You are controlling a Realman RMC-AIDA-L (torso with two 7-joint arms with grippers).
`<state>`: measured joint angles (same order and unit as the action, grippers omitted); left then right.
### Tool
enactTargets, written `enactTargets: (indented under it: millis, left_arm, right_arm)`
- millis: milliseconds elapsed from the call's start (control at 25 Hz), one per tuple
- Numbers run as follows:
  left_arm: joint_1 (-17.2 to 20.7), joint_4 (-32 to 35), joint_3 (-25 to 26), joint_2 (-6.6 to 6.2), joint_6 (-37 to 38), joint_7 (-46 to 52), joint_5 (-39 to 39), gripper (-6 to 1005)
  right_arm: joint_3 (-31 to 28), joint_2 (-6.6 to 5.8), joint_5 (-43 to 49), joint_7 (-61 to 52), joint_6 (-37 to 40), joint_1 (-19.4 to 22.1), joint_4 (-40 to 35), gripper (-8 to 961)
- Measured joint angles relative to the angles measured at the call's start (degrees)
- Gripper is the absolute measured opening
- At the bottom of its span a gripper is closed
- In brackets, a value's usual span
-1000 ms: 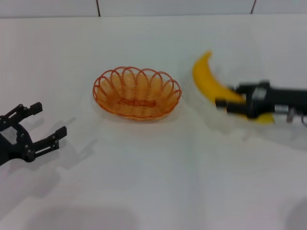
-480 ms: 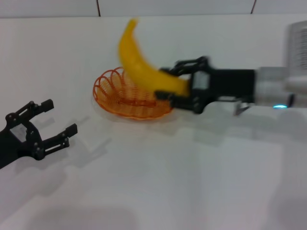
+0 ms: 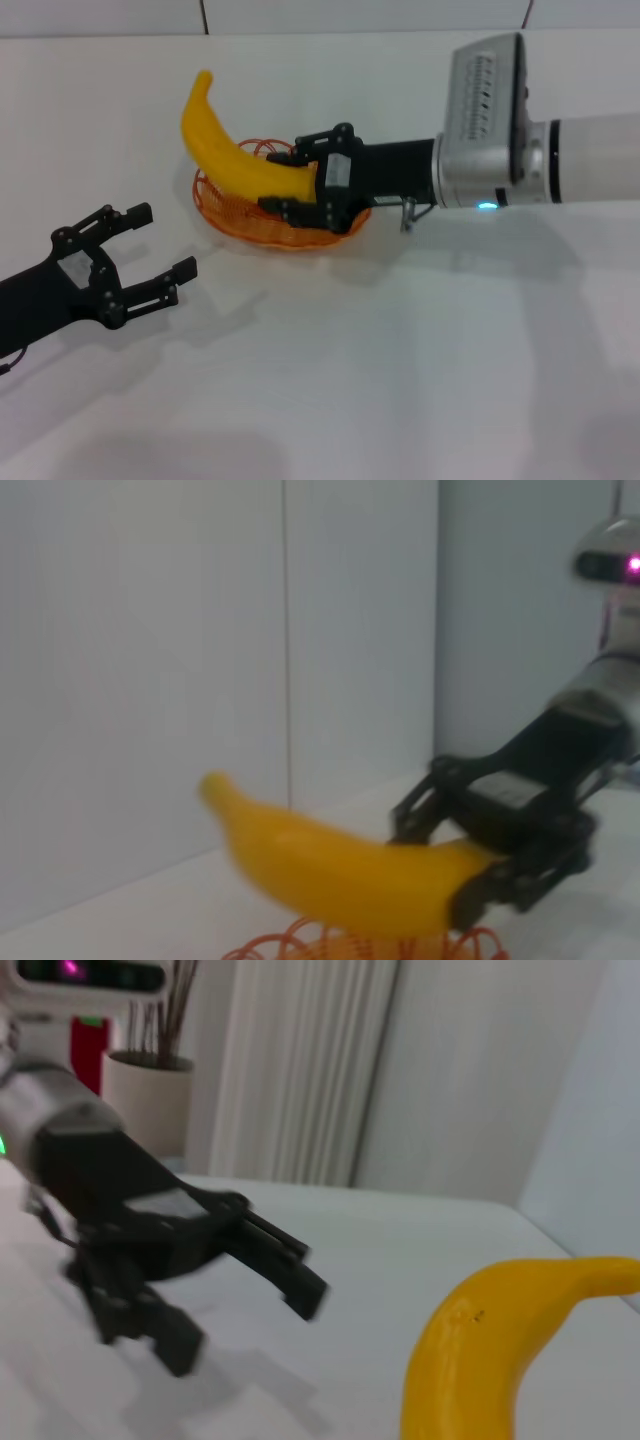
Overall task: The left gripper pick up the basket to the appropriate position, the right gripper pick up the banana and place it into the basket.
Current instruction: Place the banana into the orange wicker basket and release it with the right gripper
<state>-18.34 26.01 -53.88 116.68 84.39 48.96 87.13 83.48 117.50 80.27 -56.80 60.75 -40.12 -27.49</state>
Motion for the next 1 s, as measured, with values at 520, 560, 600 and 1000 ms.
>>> enactTargets:
  millis: [520, 560, 600, 1000]
  left_arm:
    - [0.33, 0.09, 0.07, -0.06, 0.43, -0.05, 0.06, 889]
    - [0.35, 0.09, 0.07, -0.06, 0.43, -0.05, 0.06, 889]
    - [0.37, 0.09, 0.06, -0.06, 0.43, -0.04, 0.06, 889]
    - [2.5, 0.51, 0.67, -0.49, 0.43, -0.05, 0.06, 889]
  right_arm:
    - [7.58, -0.2, -2.21, -7.31, -7.89, 0.29, -3.14, 488]
    - [8.17, -0.25, -2.21, -7.65, -7.91, 0.22, -3.32, 489]
    - [8.54, -0.28, -2.22, -7.86, -7.89, 0.21, -3.6, 489]
    - [6.67, -2.29, -1.77, -10.91, -1.95, 12.04, -18.91, 704]
